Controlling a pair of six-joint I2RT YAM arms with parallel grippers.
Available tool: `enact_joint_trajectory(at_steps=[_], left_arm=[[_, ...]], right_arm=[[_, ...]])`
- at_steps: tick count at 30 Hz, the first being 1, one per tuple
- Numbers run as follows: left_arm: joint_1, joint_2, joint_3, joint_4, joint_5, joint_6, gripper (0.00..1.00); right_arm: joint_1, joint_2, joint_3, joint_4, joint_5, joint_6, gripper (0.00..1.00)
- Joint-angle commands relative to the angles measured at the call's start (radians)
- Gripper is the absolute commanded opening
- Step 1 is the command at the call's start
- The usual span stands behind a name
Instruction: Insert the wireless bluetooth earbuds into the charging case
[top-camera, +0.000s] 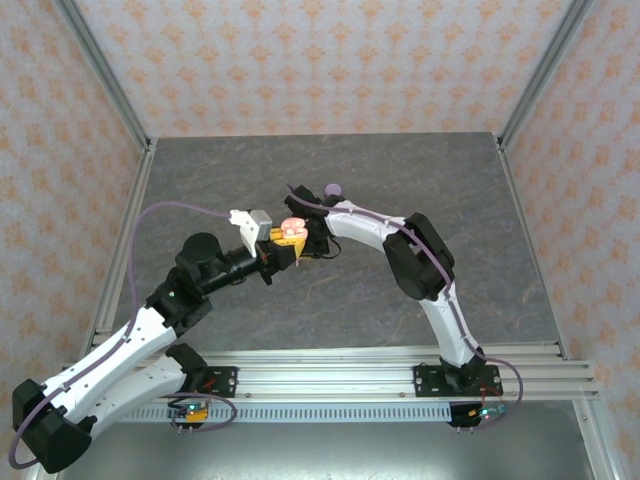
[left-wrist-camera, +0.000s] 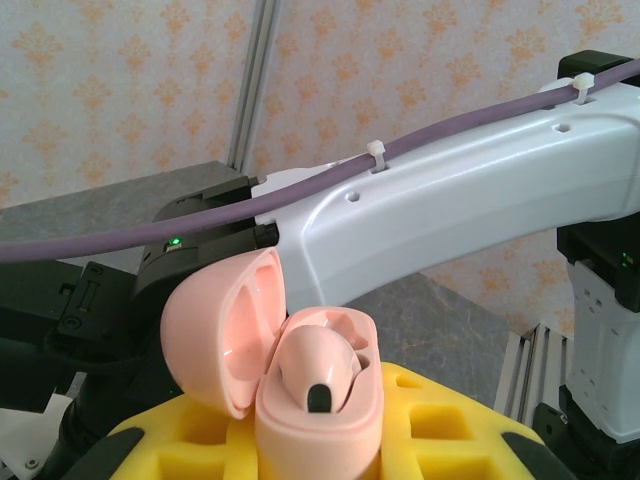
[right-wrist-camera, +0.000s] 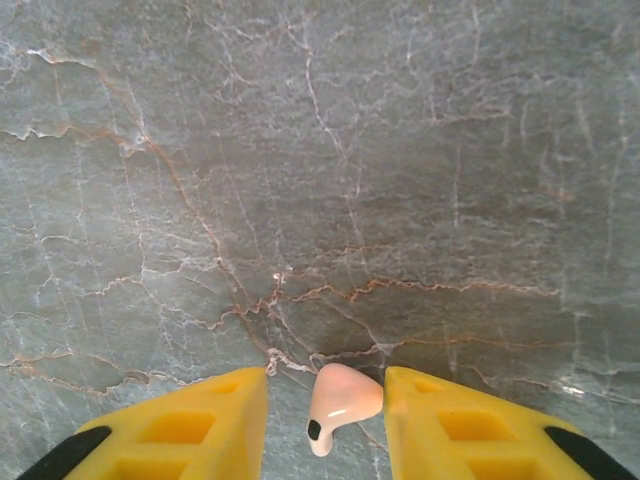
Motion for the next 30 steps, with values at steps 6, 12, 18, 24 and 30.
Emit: enact_joint_trajectory(at_steps=[6,12,18,24,30], left_arm=[[0.007,-0.016,0.003,0.003,-0.015,0.002,0.04],[0.007,-0.016,0.006,-0.002,-0.016,0.005,0.04],[0.007,-0.015,0.008,-0.015,-0.018,0.007,0.04],[0.007,-0.008,0.009,-0.019,-0.019,0.009,0.04],[0.007,0.013,0.015,-0.008,-0.011,0.004,0.04]], right_arm=[[0.025,0.057,0.051,-0.091,0.082,-0.032,0.33],[0.026,0.066,0.045,-0.076,0.076,-0.023,0.28],[0.024,0.034,0.010,-0.035,0.088,-0.007,0.24],[-0.016,-0.049,-0.086,0.029,0.061,-0.005,0.23],[-0.083,-0.138,-0.204,0.039,0.052,-0.043,0.22]])
